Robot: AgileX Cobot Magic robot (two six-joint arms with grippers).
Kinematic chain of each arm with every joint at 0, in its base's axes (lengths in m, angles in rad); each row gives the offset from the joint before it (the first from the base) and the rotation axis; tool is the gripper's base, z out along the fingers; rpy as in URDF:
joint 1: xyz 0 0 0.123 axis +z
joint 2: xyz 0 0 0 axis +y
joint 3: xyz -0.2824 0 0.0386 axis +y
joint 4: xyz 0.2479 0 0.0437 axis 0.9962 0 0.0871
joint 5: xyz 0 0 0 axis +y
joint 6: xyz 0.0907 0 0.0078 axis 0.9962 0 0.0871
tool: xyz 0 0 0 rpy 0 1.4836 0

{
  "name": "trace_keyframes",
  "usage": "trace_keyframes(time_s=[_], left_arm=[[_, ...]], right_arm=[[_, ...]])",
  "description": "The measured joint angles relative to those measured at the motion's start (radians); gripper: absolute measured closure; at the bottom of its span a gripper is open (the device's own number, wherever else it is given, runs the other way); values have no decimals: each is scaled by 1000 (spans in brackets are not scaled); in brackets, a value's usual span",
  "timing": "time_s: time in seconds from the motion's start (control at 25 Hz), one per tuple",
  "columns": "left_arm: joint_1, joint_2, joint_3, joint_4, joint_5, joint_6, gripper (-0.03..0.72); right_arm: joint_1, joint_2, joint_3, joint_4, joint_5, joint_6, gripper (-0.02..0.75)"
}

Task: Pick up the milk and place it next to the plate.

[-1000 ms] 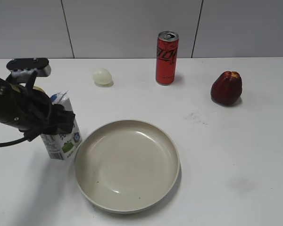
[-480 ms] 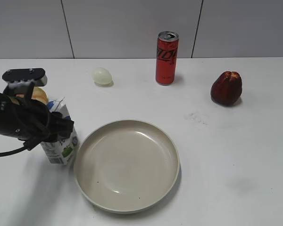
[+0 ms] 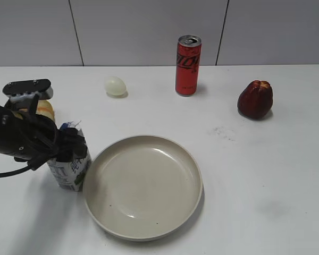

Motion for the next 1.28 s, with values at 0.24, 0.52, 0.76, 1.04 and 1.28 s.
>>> trace_keyframes(time_s=[0.24,0.52,0.76,1.04,1.28], left_arm=[[0,-73,-12,-4,60,0,50],[67,-278,-131,16,293,0,45],[244,-417,-248,216,662,0,54],[476,-546,-206,290,847,-21,93],[526,-788,-41,322,851,-24,100]], right_arm=[[0,0,0,0,0,0,279],[0,0,0,0,0,0,279],[0,0,0,0,0,0,279],[0,0,0,0,0,0,279],[0,0,0,0,0,0,279]])
